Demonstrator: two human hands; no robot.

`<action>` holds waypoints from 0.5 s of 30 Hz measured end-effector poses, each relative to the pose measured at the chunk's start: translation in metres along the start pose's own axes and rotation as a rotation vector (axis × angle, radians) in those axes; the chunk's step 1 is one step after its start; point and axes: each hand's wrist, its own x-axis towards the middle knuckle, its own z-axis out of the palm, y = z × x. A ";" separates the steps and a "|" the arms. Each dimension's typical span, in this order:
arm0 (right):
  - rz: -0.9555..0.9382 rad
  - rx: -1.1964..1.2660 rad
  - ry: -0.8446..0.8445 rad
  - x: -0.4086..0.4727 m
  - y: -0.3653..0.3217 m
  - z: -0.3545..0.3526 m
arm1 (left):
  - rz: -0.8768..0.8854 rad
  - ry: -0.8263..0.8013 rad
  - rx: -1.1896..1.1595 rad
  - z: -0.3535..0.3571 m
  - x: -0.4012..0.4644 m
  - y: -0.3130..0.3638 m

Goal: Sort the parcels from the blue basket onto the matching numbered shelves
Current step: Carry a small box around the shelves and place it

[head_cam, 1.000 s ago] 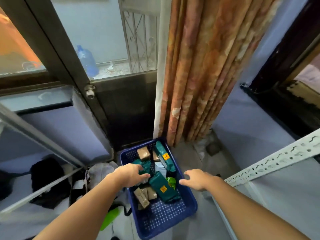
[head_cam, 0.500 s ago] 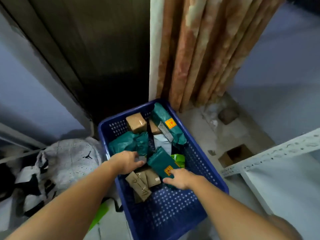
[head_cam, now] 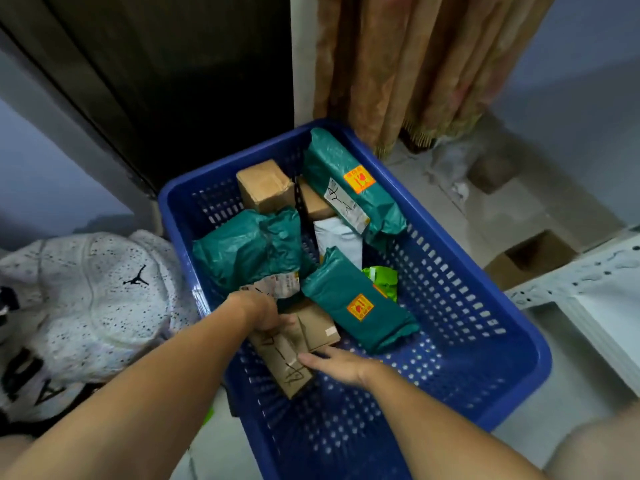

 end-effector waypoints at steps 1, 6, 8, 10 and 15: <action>0.000 0.023 -0.001 -0.001 0.000 0.003 | 0.017 -0.002 0.007 0.001 0.000 0.001; 0.047 0.066 -0.024 -0.008 0.000 0.012 | 0.072 -0.052 0.010 0.006 -0.002 0.005; 0.058 0.025 -0.012 -0.008 -0.004 0.014 | 0.048 -0.043 -0.020 0.005 -0.011 0.006; 0.050 0.008 0.021 -0.010 -0.007 0.013 | 0.055 -0.009 -0.079 0.003 -0.016 0.008; 0.002 0.247 0.112 -0.028 -0.007 -0.005 | -0.001 0.133 -0.342 -0.021 -0.045 0.008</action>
